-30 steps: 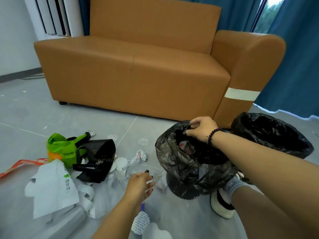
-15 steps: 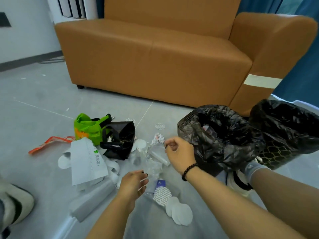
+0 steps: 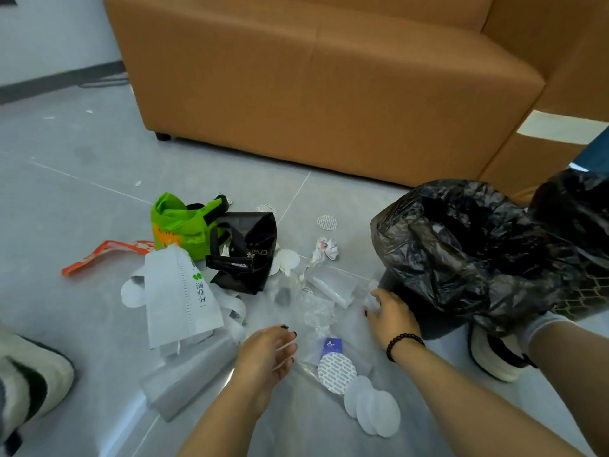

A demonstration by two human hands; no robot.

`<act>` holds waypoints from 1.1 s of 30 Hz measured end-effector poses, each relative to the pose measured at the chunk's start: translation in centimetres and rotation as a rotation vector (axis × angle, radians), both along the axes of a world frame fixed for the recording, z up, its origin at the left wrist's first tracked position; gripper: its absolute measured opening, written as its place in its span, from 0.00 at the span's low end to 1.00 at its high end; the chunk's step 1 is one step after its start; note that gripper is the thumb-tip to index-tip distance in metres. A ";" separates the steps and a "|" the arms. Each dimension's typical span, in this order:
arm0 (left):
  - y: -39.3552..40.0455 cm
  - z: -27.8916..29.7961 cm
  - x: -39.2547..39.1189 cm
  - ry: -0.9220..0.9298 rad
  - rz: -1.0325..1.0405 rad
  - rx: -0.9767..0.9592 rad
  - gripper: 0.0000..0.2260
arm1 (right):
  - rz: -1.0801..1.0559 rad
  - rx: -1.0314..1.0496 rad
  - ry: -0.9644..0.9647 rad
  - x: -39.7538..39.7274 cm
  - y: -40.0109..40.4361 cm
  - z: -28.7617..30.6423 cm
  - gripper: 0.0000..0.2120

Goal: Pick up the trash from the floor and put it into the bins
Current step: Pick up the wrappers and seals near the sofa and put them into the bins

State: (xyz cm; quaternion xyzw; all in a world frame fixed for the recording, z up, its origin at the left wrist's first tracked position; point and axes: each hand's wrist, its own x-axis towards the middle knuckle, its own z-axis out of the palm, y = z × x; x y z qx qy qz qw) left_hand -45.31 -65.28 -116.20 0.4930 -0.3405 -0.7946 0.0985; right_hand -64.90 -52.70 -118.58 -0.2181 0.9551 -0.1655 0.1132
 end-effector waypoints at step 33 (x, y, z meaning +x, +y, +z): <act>-1.8 26.5 1.4 0.177 -0.332 -0.579 0.13 | 0.594 -0.564 -0.102 10.6 1.9 31.3 0.06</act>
